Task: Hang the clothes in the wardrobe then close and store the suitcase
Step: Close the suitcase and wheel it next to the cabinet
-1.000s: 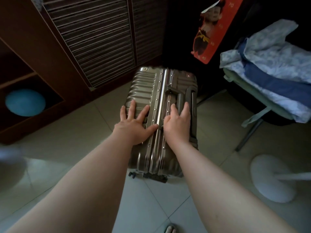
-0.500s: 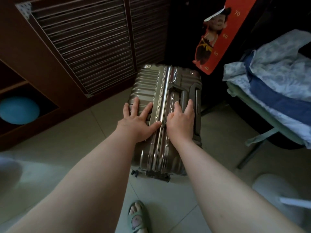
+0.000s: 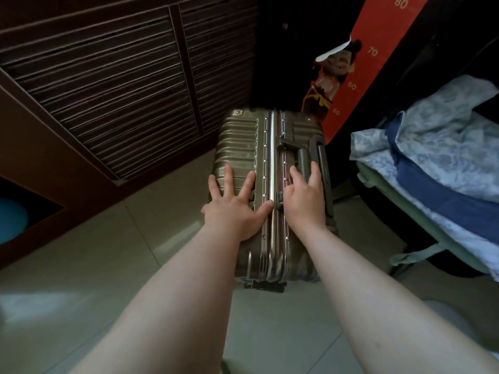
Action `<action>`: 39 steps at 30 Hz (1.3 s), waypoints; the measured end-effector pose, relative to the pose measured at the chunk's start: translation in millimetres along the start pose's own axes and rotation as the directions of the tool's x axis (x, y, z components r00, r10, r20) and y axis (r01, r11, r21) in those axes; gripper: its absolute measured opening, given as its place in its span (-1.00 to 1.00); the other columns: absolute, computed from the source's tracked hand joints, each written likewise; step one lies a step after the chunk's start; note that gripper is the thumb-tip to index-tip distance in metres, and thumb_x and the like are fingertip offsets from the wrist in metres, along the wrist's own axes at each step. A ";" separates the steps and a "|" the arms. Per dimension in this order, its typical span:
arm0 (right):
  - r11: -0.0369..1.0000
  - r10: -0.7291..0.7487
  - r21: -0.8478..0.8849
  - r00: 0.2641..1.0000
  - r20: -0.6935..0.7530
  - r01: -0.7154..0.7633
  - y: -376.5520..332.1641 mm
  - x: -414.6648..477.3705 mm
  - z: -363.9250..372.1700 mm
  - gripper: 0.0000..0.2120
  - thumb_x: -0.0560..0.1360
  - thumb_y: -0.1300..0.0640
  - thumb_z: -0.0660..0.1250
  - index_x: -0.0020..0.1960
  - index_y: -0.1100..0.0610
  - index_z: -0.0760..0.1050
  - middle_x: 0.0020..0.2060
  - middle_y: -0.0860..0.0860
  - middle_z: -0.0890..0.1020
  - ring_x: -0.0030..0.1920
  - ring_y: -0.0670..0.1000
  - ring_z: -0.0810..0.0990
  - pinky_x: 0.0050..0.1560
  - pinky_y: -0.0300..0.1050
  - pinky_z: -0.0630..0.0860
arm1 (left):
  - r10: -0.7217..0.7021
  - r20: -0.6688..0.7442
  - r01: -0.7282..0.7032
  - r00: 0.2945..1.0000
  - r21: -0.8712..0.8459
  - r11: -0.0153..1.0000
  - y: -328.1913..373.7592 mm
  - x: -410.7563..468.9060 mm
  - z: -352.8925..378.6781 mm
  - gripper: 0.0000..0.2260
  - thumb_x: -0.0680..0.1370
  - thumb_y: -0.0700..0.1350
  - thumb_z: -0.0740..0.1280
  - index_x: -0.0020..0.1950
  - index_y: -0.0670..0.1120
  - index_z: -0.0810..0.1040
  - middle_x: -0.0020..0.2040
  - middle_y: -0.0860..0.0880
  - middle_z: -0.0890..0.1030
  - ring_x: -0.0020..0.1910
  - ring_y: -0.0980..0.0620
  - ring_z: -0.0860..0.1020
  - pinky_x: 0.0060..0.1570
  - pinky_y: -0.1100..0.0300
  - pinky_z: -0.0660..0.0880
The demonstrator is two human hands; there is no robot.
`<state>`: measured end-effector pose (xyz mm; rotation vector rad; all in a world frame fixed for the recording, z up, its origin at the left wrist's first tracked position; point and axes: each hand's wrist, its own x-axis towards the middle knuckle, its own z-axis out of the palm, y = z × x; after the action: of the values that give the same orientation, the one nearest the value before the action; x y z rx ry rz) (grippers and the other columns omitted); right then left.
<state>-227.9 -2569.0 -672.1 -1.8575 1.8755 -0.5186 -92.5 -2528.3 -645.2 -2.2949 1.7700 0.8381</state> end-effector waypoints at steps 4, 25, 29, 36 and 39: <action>1.000 0.002 -0.006 1.000 0.002 -0.002 -2.9 25.4 -0.3 -0.55 0.61 0.11 0.05 0.50 0.05 0.24 0.56 0.06 -0.05 0.55 0.08 -0.01 0.51 0.03 0.13 | -0.002 0.007 0.002 1.000 -0.013 1.000 4.8 20.5 -11.8 -0.39 0.51 0.42 -0.12 0.48 0.33 -0.31 0.51 0.06 -0.45 0.51 -0.18 -0.35 0.35 -0.25 0.23; 0.983 -0.175 -0.041 0.980 0.095 0.179 -14.0 173.1 -1.6 -0.55 0.63 0.08 0.07 0.51 0.06 0.21 0.55 0.13 -0.03 0.55 0.16 -0.02 0.52 0.08 0.10 | -0.176 0.000 0.175 0.984 -0.130 0.976 40.3 135.0 -65.1 -0.38 0.50 0.42 -0.05 0.44 0.38 -0.32 0.51 0.10 -0.43 0.51 -0.15 -0.36 0.42 -0.27 0.09; 0.979 -0.194 -0.040 0.974 0.119 0.200 -17.3 196.2 -0.5 -0.56 0.63 0.07 0.06 0.50 0.04 0.21 0.56 0.12 -0.04 0.55 0.16 -0.02 0.51 0.10 0.10 | -0.196 -0.018 0.191 0.980 -0.154 0.969 44.8 150.7 -72.3 -0.38 0.51 0.41 -0.04 0.45 0.37 -0.32 0.52 0.08 -0.43 0.51 -0.17 -0.36 0.42 -0.27 0.08; 0.976 -0.213 -0.016 0.966 0.146 0.218 -31.7 247.2 4.9 -0.56 0.62 0.09 0.06 0.50 0.02 0.22 0.56 0.08 -0.04 0.55 0.12 -0.03 0.51 0.09 0.13 | -0.240 -0.032 0.231 0.970 -0.178 0.957 51.9 186.7 -92.6 -0.38 0.52 0.40 -0.07 0.48 0.33 -0.31 0.51 0.06 -0.44 0.51 -0.17 -0.37 0.39 -0.27 0.14; 0.970 -0.237 -0.012 0.958 0.158 0.242 -35.5 269.7 5.7 -0.56 0.62 0.10 0.06 0.50 0.02 0.22 0.56 0.07 -0.03 0.55 0.12 -0.01 0.50 0.12 0.16 | -0.254 -0.016 0.247 0.967 -0.188 0.951 56.8 203.2 -103.7 -0.39 0.53 0.39 -0.10 0.48 0.32 -0.32 0.50 0.05 -0.46 0.50 -0.18 -0.39 0.36 -0.28 0.19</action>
<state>-193.7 -2838.9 -670.9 -2.0958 1.5758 -0.4099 -76.2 -2762.8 -645.6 -2.5992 1.4234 0.9491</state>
